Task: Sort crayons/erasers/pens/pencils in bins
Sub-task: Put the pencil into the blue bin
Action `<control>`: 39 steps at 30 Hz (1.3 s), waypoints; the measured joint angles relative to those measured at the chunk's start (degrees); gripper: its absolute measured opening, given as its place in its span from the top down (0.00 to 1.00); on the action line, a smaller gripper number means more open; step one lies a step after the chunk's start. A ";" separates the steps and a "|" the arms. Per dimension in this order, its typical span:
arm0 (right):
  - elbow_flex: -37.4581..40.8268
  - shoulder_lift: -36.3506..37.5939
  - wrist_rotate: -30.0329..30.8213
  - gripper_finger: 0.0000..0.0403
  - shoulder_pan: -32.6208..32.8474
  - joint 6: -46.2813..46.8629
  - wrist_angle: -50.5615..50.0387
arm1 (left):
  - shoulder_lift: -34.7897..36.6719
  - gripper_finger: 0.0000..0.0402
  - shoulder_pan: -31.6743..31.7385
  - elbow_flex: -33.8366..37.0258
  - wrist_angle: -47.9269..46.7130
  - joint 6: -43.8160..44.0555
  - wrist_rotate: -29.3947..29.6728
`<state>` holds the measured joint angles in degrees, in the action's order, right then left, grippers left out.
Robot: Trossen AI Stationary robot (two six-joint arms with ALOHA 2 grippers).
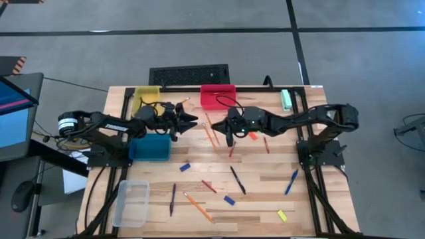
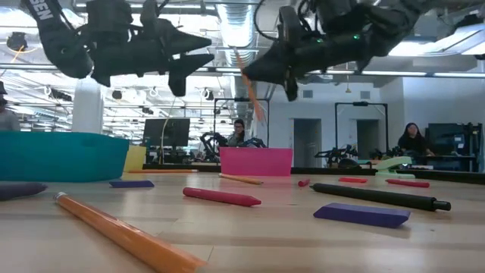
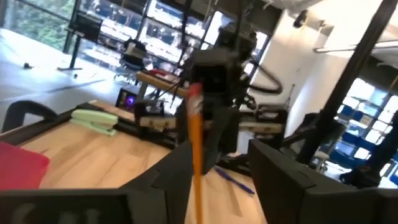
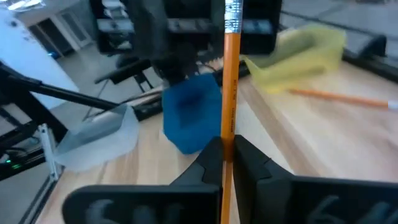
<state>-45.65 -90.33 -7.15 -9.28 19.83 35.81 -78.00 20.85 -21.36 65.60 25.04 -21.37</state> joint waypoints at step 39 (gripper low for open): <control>-7.84 -1.46 -3.09 0.55 -2.48 -11.71 -16.24 | 8.59 0.97 -4.10 -5.19 -16.24 -11.42 13.49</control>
<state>-53.49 -91.80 -10.24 -11.76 8.12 19.57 -69.40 16.75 -26.55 49.36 13.62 -7.88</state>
